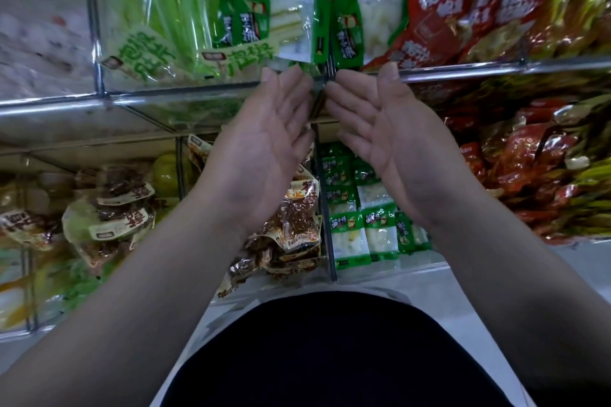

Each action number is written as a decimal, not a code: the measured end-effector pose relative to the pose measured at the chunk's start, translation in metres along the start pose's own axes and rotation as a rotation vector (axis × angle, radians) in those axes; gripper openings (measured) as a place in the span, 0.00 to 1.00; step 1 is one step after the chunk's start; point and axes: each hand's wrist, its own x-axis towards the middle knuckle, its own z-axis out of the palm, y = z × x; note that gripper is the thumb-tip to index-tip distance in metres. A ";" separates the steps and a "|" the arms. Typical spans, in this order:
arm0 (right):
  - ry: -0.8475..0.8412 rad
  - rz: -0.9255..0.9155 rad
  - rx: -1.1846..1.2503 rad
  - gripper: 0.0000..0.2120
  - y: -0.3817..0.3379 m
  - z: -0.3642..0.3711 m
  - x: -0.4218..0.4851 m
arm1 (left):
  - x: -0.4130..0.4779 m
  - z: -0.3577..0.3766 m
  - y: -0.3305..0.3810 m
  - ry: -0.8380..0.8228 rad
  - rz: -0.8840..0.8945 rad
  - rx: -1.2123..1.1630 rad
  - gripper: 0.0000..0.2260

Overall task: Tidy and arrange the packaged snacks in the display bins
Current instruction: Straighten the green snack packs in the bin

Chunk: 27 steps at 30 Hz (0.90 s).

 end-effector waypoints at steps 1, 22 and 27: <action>0.003 -0.011 0.001 0.35 -0.002 0.001 0.001 | 0.000 -0.001 0.003 0.001 0.008 -0.001 0.26; 0.109 -0.255 -0.616 0.22 -0.045 0.030 0.079 | 0.032 -0.002 0.021 0.105 -0.014 -0.079 0.26; 0.036 -0.262 -0.940 0.27 -0.041 0.033 0.102 | 0.033 -0.005 0.023 0.115 0.020 -0.124 0.23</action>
